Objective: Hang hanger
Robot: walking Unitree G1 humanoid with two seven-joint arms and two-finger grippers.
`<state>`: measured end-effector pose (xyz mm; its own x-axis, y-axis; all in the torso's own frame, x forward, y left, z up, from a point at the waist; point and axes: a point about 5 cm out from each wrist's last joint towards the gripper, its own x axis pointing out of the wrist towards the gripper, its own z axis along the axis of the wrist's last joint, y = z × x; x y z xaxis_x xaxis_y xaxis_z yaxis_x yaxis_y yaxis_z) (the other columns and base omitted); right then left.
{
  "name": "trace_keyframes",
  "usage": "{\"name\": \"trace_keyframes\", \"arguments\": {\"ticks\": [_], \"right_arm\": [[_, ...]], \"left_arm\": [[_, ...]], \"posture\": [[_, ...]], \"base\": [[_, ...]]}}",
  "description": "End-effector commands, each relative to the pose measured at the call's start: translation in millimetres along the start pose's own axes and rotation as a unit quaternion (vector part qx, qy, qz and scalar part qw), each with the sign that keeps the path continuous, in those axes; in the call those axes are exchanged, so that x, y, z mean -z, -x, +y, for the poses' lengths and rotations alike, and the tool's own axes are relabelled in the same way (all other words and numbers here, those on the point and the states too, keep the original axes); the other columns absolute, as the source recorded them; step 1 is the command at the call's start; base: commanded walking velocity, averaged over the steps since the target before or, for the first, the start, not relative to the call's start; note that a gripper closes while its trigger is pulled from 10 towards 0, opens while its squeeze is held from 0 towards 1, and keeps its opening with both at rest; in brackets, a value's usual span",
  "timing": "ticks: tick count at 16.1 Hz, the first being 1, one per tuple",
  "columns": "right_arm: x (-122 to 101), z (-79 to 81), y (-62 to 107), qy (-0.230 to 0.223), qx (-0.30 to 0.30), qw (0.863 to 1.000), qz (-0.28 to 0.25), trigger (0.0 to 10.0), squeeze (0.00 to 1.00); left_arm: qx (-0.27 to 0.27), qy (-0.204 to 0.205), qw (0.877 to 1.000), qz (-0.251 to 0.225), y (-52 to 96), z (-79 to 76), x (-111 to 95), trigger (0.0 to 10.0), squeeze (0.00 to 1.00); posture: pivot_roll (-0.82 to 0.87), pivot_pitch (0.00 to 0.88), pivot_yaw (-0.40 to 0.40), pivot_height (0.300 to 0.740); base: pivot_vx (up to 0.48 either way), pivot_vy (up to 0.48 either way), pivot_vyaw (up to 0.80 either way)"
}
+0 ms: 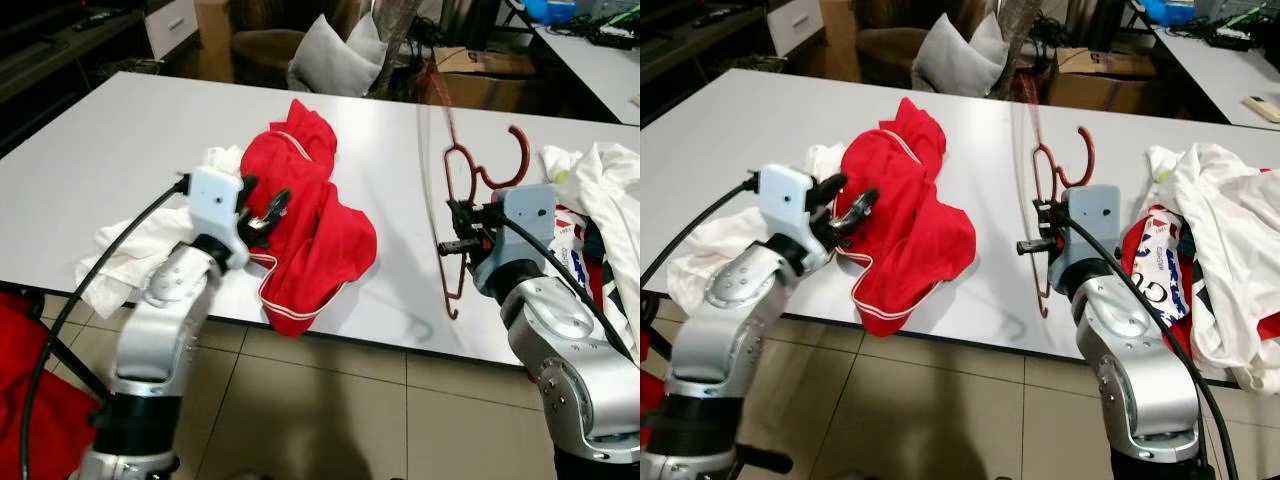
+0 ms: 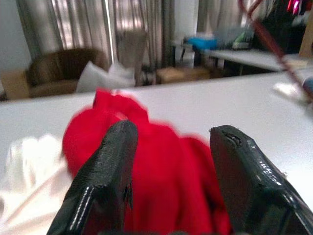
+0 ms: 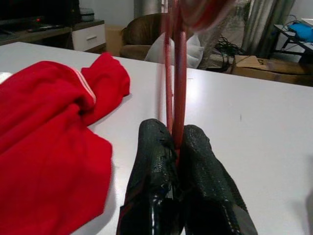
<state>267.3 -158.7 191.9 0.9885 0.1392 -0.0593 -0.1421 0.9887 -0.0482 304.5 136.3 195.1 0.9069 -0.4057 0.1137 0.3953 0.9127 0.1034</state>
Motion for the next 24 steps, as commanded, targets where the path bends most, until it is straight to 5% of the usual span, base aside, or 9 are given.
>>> {"name": "trace_keyframes", "arguments": {"ticks": [1,10,19,20,21,24], "right_arm": [[-1.8,0.8,2.4,-0.002,0.009,1.000,-0.008,10.0,0.00],[-0.5,2.7,8.5,-0.015,0.029,0.999,-0.027,10.0,0.00],[-4.8,-1.2,8.4,-0.018,0.047,0.998,-0.042,10.0,0.00],[-3.8,-2.3,8.9,-0.022,0.053,0.998,-0.041,10.0,0.00],[-2.1,-4.6,9.4,-0.025,0.061,0.997,-0.038,10.0,0.00],[1.9,-8.1,9.7,-0.016,0.069,0.997,-0.029,10.0,0.00]], "left_arm": [[-0.001,-0.001,1.000,-0.017,0.7,-2.6,-8.9,10.0,0.00],[-0.028,-0.020,0.999,0.017,12.8,-1.6,5.2,10.0,0.00],[-0.031,-0.018,0.999,0.021,9.5,-4.2,5.7,10.0,0.00],[-0.023,0.019,0.999,0.025,10.4,-5.1,8.0,10.0,0.18],[-0.021,0.045,0.998,0.030,12.0,-4.1,10.2,10.0,1.00],[-0.013,0.045,0.998,0.034,15.8,-2.7,12.7,10.0,1.00]], "posture": [[-0.11,0.000,0.002,0.740],[-0.12,0.000,-0.001,0.740],[-0.12,0.000,0.009,0.740],[-0.12,0.000,0.008,0.740],[-0.12,0.000,0.006,0.740],[-0.12,0.000,0.005,0.740]], "base": [[0.000,-0.277,0.00],[0.000,-0.325,0.00],[0.000,-0.480,-0.74],[0.000,0.000,0.00],[0.000,0.000,0.00],[0.000,0.000,0.00]]}}
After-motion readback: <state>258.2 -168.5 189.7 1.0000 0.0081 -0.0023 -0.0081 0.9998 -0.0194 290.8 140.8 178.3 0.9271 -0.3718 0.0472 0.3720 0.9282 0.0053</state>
